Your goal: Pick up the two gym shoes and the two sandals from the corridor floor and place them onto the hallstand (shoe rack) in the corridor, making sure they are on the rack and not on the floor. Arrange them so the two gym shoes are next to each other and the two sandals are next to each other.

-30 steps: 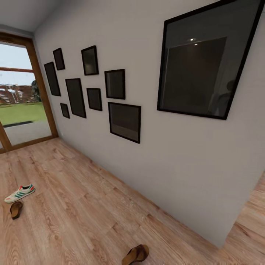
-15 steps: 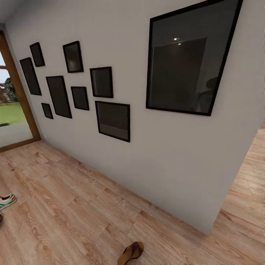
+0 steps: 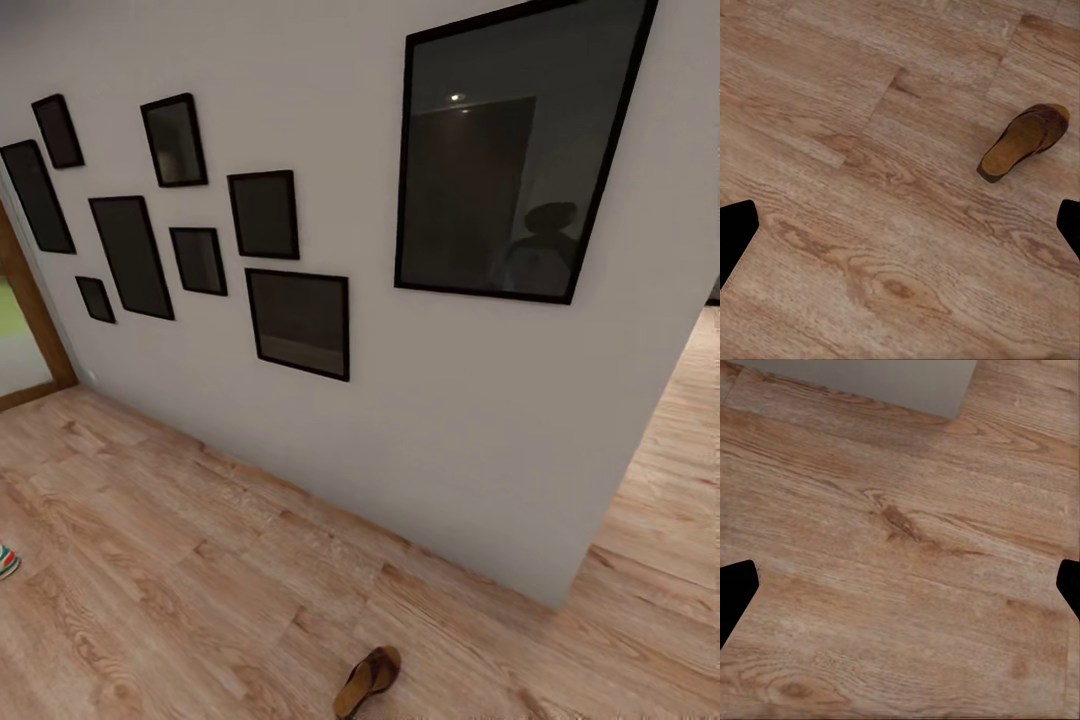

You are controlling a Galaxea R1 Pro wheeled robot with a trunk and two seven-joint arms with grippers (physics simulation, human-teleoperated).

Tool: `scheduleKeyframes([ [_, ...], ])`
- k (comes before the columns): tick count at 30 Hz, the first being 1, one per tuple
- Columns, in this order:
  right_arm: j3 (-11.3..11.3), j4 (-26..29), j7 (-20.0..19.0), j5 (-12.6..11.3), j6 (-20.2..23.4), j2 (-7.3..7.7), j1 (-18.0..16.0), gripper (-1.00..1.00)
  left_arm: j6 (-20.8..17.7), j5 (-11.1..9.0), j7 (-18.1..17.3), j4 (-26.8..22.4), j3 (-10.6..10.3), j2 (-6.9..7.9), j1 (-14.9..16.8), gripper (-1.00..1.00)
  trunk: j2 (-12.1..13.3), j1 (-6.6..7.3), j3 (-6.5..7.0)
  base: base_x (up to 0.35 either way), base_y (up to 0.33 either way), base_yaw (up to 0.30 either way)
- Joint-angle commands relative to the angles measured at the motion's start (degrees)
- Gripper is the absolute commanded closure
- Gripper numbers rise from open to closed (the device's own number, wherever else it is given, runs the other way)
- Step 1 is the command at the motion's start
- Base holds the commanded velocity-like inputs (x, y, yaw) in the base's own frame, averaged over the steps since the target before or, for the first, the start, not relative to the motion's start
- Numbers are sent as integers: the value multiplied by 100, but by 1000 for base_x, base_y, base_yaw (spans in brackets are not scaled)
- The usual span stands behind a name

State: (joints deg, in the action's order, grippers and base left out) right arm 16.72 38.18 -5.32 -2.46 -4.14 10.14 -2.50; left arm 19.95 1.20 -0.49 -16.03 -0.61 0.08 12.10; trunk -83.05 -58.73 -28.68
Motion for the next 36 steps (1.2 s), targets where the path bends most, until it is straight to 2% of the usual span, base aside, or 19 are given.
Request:
scheduleKeyframes([
  [1, 24, -3, -48, -26, -16, -3, -5, -100, 18, 12, -3, 3, -3, 1, 3, -100, -3, 0, -14, 0, 157, -154],
  [28, 24, -3, -48, -26, -16, -3, -5, -100, 26, 21, 21, 3, -1, 22, 5, -100, -3, 0, -242, -2, 9, -153],
  [36, 24, -3, -48, -27, -16, -3, -5, -100, 27, 13, 23, 3, -1, 42, 8, -100, -3, 0, -309, -225, 19, -153],
])
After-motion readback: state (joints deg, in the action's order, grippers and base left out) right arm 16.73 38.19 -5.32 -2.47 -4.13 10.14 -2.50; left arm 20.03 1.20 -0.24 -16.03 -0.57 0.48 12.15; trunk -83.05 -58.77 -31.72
